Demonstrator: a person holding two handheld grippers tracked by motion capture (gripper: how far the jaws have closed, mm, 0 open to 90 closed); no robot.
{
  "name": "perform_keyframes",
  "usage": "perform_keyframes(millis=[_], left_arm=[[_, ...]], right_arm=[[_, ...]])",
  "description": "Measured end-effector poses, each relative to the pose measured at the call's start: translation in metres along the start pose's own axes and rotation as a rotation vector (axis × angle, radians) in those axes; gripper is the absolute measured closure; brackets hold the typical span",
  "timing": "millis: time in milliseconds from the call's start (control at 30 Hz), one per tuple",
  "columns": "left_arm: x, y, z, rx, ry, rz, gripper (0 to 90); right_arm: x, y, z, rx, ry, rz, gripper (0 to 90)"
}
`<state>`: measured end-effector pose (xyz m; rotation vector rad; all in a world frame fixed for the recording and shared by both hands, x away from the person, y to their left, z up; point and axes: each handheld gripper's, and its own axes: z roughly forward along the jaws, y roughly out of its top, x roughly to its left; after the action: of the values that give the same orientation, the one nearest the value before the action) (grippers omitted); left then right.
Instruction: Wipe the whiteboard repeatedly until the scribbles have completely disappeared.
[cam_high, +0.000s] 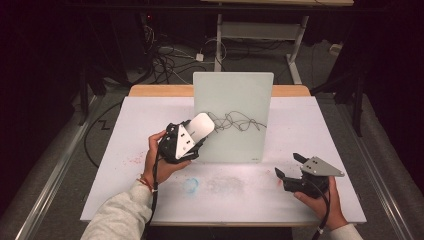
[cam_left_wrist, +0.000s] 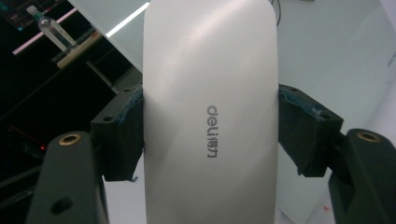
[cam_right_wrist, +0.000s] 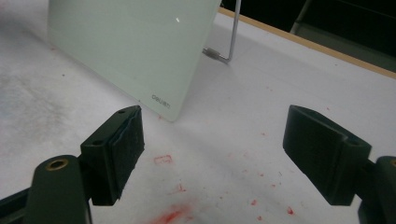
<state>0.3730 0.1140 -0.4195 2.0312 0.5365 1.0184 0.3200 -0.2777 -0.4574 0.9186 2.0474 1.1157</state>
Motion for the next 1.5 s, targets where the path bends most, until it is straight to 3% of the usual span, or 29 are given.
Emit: perform_keyframes(millis=[33,167,267,367,467,500,633,733,767,800,867,900,1000,1033,1167,1267,1367,1500], left_arm=[[-0.003,0.000,0.001,0.007,0.025,0.016,29.3],[-0.010,-0.002,0.003,0.011,0.051,0.036,29.3],[-0.026,-0.012,0.007,0.037,0.088,0.098,29.3],[-0.035,-0.019,0.007,0.075,0.079,0.133,29.3],[-0.038,-0.022,0.008,0.085,0.077,0.137,29.3],[-0.038,-0.022,0.008,0.098,0.082,0.158,29.3],[-0.034,-0.019,0.006,0.116,0.086,0.160,29.3],[-0.026,-0.018,0.004,0.111,0.103,0.124,29.3],[-0.019,-0.013,0.004,0.106,0.120,0.086,29.3],[-0.018,-0.010,0.004,0.108,0.128,0.083,29.3],[-0.018,-0.007,0.006,0.117,0.141,0.090,29.3],[-0.022,-0.003,0.009,0.144,0.183,0.112,29.3],[-0.023,-0.001,0.011,0.150,0.196,0.108,29.3],[-0.027,-0.001,0.012,0.162,0.219,0.116,29.3],[-0.043,-0.005,0.016,0.186,0.200,0.149,29.3],[-0.056,-0.008,0.020,0.189,0.197,0.203,29.3],[-0.063,-0.007,0.023,0.201,0.183,0.195,29.2],[-0.060,0.000,0.023,0.182,0.166,0.176,29.2]], right_arm=[[0.000,-0.001,0.001,0.008,0.003,-0.002,21.1],[0.002,-0.002,0.004,0.022,0.011,-0.015,21.1],[0.004,-0.002,0.004,0.032,-0.002,-0.020,21.2],[0.003,-0.002,0.003,0.026,-0.003,-0.021,21.2],[0.002,-0.002,0.002,0.023,-0.006,-0.017,21.2],[0.002,-0.002,0.002,0.024,-0.012,-0.019,21.3],[0.000,-0.002,0.001,0.027,-0.038,-0.014,21.5],[-0.001,-0.002,0.000,0.024,-0.046,-0.014,21.5],[-0.002,-0.002,0.000,0.024,-0.049,-0.006,21.5],[-0.002,-0.002,0.000,0.025,-0.051,-0.009,21.5],[-0.003,-0.001,0.000,0.027,-0.054,-0.008,21.6],[-0.004,-0.001,0.000,0.026,-0.063,-0.003,21.7],[-0.005,0.000,0.000,0.025,-0.065,0.002,21.7],[-0.005,0.000,0.000,0.026,-0.065,0.003,21.7],[-0.003,-0.001,0.000,0.030,-0.061,0.001,21.7],[-0.003,-0.001,0.000,0.029,-0.057,-0.003,21.7],[-0.003,-0.001,0.000,0.028,-0.052,-0.001,21.6],[-0.003,-0.001,0.000,0.029,-0.053,-0.003,21.6]])
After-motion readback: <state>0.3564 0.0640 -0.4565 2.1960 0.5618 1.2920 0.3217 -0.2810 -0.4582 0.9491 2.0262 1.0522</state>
